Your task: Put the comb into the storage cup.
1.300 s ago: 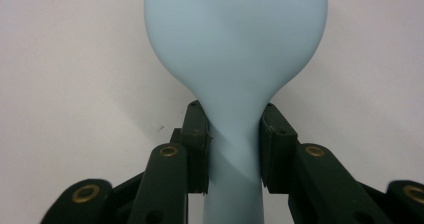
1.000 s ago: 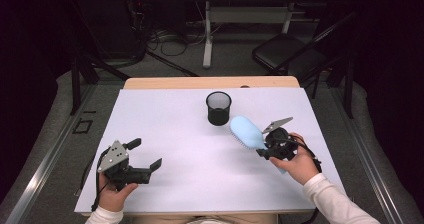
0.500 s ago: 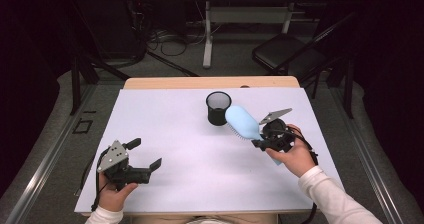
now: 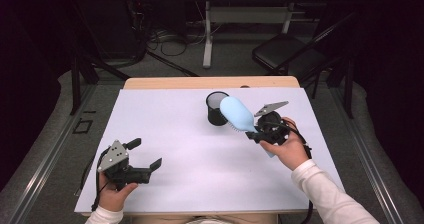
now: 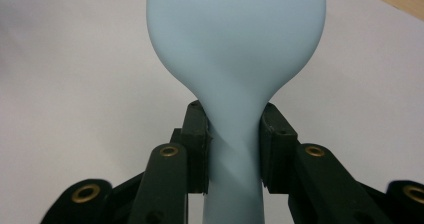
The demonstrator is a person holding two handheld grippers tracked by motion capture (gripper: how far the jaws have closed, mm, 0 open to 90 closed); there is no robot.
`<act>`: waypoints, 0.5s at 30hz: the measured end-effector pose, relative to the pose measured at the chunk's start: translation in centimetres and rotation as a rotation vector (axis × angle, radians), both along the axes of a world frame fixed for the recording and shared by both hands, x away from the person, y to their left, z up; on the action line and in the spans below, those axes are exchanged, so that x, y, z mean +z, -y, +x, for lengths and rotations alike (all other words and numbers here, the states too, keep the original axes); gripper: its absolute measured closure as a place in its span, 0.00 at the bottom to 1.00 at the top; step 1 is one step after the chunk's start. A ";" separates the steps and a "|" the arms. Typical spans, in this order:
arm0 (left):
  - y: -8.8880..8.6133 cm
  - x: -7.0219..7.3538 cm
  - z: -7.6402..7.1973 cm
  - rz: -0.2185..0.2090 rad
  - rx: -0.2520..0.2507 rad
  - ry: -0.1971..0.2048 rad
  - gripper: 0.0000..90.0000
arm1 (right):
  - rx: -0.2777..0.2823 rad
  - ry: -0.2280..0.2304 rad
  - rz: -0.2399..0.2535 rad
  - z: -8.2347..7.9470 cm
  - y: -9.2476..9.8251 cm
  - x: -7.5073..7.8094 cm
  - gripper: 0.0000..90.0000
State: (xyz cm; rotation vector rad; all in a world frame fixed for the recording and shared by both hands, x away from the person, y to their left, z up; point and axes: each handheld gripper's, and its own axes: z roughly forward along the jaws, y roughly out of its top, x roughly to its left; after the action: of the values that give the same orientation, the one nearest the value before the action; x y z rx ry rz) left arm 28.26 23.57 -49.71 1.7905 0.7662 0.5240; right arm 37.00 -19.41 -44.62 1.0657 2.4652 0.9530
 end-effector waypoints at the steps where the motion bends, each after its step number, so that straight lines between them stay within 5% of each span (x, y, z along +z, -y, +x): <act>1: 0.0 0.0 0.0 0.000 0.001 0.000 0.03 | -0.001 0.001 0.003 0.1 -0.1 0.1 0.77; 15: 0.0 0.0 0.0 0.002 0.000 0.002 0.03 | 0.004 0.055 0.024 0.9 -2.1 0.5 0.77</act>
State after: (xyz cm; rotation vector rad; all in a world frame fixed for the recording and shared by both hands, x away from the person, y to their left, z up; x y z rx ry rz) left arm 28.27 23.62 -49.71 1.7917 0.7642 0.5262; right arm 37.91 -17.34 -44.10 1.0280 2.4182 1.0019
